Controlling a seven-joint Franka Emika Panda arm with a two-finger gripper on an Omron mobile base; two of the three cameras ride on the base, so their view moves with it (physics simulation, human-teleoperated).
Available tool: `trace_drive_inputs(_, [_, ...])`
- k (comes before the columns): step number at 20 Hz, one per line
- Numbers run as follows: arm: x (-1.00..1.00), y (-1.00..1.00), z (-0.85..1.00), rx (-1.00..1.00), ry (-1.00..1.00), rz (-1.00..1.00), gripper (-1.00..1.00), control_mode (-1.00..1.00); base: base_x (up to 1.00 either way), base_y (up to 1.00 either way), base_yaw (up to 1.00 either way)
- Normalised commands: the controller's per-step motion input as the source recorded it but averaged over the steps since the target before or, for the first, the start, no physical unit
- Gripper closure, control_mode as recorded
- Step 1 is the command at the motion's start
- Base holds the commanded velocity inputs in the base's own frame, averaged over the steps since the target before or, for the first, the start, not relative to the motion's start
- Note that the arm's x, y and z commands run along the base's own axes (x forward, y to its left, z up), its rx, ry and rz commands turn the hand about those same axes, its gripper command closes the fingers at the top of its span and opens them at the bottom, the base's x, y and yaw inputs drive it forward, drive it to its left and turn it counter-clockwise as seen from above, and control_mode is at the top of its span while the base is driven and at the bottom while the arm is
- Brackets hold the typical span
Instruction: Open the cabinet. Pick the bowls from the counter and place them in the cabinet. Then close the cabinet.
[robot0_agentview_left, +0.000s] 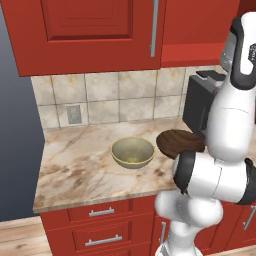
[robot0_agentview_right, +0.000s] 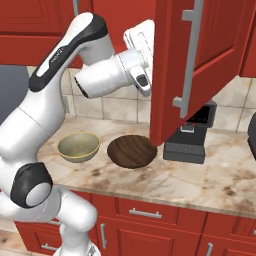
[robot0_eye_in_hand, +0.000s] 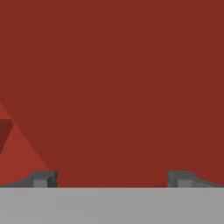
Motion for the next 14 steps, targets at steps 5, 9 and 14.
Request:
trace_drive_inputs(5, [0.07, -0.22, -0.04, 0.01, -0.04, -0.06, -1.0, -1.0, 0.0, 0.0, 0.0])
trace_drive_inputs(9, [-0.54, 0.33, 0.01, -0.13, -0.15, 0.06, -1.0, -1.0, 0.0, 0.0, 0.0])
trace_drive_inputs(14, [-0.61, 0.86, 0.01, -0.33, -0.03, 0.35, -1.0, -1.0, 0.0, 0.0, 0.0])
